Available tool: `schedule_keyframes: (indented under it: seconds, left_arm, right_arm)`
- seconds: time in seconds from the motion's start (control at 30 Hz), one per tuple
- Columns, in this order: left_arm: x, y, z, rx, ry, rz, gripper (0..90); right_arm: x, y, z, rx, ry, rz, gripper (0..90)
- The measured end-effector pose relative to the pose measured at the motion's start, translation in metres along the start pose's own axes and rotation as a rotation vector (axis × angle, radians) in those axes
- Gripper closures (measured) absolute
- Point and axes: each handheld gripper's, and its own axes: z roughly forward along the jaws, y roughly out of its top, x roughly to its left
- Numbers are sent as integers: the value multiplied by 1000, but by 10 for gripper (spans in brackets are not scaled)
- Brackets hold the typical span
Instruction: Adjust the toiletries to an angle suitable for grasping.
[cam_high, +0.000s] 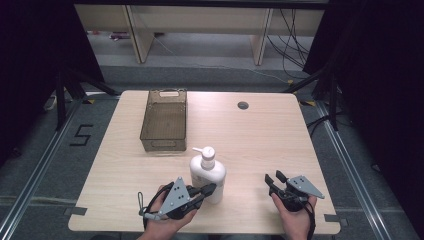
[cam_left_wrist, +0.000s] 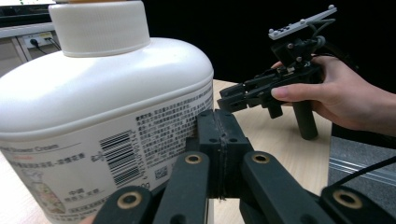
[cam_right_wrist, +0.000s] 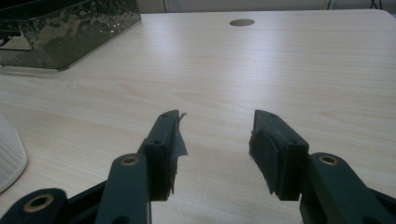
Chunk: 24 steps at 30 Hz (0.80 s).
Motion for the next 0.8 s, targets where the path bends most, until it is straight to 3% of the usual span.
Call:
schedule_keyframes:
  seconds: [0.23,0.33,0.6,0.63,0.67,0.7,0.77,0.8]
  left_arm:
    - [3,3,7,-1,21,1,895]
    - [5,4,9,4,24,1,895]
    - [5,5,8,-12,31,-7,892]
    - [3,8,4,-31,44,-4,864]
    - [3,8,4,-31,44,-4,838]
    - [2,10,1,-46,56,2,805]
    - [-3,15,-6,-74,106,-4,758]
    - [-6,21,-12,-109,171,16,648]
  right_arm:
    - [1,0,0,7,9,18,525]
    - [-1,0,0,-4,-9,-9,525]
    - [-1,0,0,-2,-11,-7,525]
    - [3,0,-1,4,-6,43,524]
    - [3,0,-1,4,-5,42,524]
    - [-1,0,-1,-2,-10,-8,523]
    - [0,0,-1,-2,-10,-7,522]
    - [0,0,-1,1,-9,-2,520]
